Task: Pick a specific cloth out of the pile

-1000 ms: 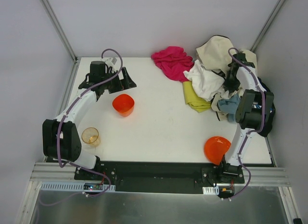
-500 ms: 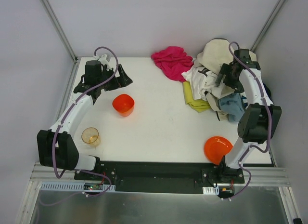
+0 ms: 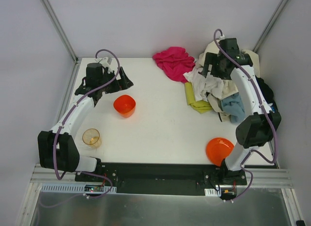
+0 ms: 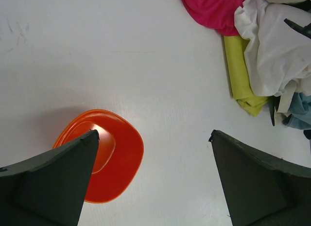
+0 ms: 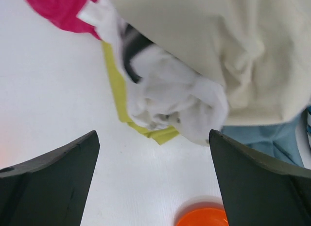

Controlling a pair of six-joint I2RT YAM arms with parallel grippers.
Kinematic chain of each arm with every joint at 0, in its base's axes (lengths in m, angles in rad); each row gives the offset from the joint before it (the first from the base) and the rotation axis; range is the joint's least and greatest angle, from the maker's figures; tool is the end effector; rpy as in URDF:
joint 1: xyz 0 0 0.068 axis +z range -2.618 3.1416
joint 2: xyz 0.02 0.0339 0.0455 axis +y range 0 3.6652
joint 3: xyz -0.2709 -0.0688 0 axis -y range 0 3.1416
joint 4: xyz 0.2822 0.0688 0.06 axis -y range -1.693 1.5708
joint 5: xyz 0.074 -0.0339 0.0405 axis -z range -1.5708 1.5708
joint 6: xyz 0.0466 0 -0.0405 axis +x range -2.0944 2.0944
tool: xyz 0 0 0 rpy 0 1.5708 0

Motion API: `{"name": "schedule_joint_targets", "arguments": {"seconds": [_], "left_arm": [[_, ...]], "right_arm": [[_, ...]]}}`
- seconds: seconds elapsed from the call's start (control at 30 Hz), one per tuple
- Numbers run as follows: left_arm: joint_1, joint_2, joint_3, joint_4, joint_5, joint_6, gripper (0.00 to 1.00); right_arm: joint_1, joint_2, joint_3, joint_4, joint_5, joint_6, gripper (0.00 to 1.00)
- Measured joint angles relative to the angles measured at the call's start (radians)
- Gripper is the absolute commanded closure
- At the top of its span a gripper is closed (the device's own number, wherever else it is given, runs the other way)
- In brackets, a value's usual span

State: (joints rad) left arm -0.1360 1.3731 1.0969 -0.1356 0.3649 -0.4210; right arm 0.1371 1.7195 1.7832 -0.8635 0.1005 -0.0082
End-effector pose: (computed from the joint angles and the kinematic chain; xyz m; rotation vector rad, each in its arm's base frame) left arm 0.3568 -0.0656 0.3128 -0.0452 2.0251 -0.7186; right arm 0.4185 0.0530 0.3729 -0.1236 2.3629 -0.0569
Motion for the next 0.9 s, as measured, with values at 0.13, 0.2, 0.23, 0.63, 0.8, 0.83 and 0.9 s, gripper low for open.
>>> {"name": "schedule_joint_targets", "arguments": {"seconds": [0.13,0.2,0.23,0.63,0.8,0.83,0.9], "left_arm": [[0.000,0.000,0.000,0.000,0.000,0.014,0.01],[0.000,0.000,0.000,0.000,0.000,0.020,0.01],[0.000,0.000,0.000,0.000,0.000,0.022,0.01],[0.000,-0.001,-0.018,-0.003,0.002,0.066,0.01],[0.000,0.000,-0.018,-0.002,0.023,0.068,0.01],[0.000,0.001,-0.018,-0.002,0.027,0.068,0.01],[0.000,0.004,-0.018,-0.002,0.034,0.067,0.01]], "right_arm": [[0.095,0.088,0.172,-0.011,-0.001,-0.032,0.04],[0.140,0.160,0.282,-0.021,-0.005,-0.046,0.04],[0.159,0.203,0.340,-0.026,-0.008,-0.051,0.04],[0.246,0.581,0.592,0.052,-0.056,-0.033,0.03],[0.244,0.689,0.649,0.123,-0.051,0.003,0.01],[0.244,0.706,0.651,0.140,-0.048,0.013,0.01],[0.243,0.737,0.651,0.160,-0.035,0.039,0.03]]}}
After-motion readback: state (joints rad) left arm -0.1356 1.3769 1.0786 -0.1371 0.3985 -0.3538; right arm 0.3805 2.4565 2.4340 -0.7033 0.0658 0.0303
